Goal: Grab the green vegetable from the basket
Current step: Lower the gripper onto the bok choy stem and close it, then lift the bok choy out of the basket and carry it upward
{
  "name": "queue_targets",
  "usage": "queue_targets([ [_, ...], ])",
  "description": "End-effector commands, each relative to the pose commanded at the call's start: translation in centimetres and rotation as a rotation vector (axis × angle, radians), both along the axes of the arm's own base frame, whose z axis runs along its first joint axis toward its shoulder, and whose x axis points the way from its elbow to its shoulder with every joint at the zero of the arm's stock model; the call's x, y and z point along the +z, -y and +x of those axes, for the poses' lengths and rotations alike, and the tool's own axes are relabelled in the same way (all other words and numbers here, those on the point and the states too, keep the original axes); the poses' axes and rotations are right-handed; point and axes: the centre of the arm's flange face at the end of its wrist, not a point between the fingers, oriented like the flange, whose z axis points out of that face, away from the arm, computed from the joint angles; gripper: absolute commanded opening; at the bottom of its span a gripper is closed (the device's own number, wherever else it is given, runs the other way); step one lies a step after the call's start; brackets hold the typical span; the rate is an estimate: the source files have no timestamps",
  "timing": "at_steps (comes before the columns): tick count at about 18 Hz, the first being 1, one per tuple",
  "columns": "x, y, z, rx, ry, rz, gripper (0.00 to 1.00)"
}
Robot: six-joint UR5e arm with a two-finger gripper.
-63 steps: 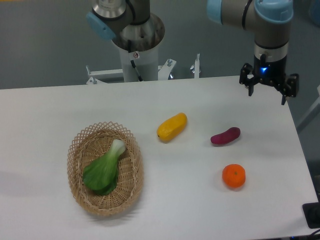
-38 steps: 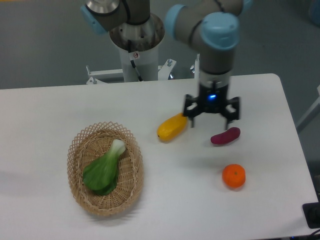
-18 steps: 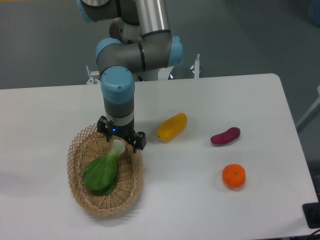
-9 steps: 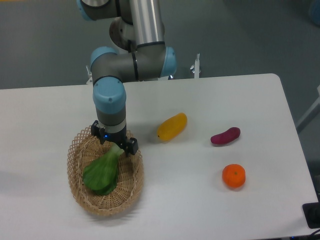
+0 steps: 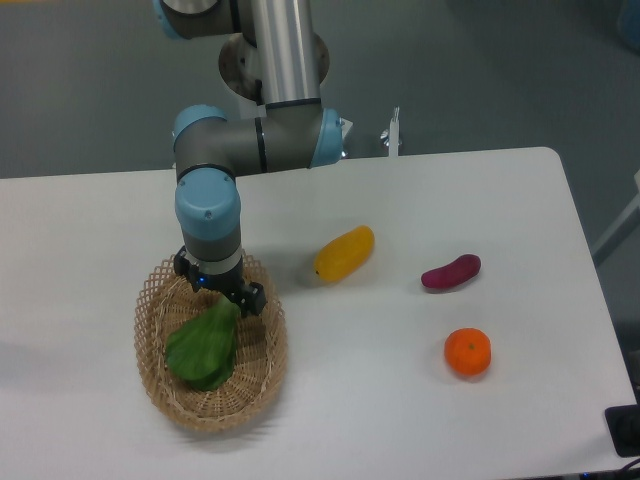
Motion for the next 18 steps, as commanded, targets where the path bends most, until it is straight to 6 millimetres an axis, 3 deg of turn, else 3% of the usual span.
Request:
queue_targets([
  [2, 0.1, 0.0, -0.1, 0.0, -0.001, 0.001, 0.79],
  [6, 0.3, -0.1, -0.2, 0.002, -0.002, 0.004, 0.45],
  [7, 0.3, -0.1, -0.2, 0.002, -0.003, 0.005, 0.41],
  [13, 1.7, -0.3, -0.7, 0.003, -0.015, 0.027, 0.38],
  [18, 4.2, -0.2, -2.1, 0.021, -0.033, 0.069, 0.38],
])
